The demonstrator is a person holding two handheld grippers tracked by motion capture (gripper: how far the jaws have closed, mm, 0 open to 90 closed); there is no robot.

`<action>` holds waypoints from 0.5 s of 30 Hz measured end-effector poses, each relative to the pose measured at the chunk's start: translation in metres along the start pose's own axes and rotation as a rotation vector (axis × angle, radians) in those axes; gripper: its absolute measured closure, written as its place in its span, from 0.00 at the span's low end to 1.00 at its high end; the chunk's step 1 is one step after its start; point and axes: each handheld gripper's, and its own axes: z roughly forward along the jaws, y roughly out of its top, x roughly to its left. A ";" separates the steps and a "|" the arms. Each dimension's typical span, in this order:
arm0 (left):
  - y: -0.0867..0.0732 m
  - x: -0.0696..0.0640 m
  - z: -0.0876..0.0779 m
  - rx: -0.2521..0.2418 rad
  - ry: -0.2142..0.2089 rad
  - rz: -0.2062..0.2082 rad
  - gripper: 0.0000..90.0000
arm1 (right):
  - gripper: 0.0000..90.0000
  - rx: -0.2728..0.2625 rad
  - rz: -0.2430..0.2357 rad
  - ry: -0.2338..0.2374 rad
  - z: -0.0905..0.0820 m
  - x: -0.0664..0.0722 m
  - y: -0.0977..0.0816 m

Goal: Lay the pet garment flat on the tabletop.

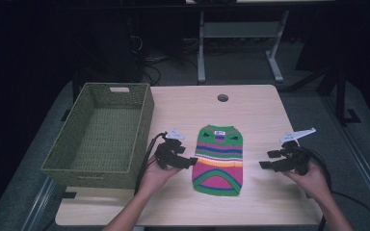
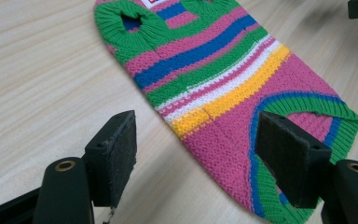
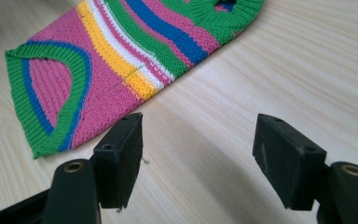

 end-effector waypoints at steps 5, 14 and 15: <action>-0.005 -0.004 -0.002 -0.004 0.001 0.003 0.30 | 0.34 0.004 0.009 -0.003 -0.004 0.004 -0.008; -0.023 -0.007 -0.009 -0.021 -0.012 -0.010 0.29 | 0.32 -0.009 0.011 -0.011 -0.010 0.016 -0.029; -0.025 -0.007 -0.010 -0.015 -0.008 0.003 0.29 | 0.31 -0.010 0.011 -0.017 -0.010 0.018 -0.033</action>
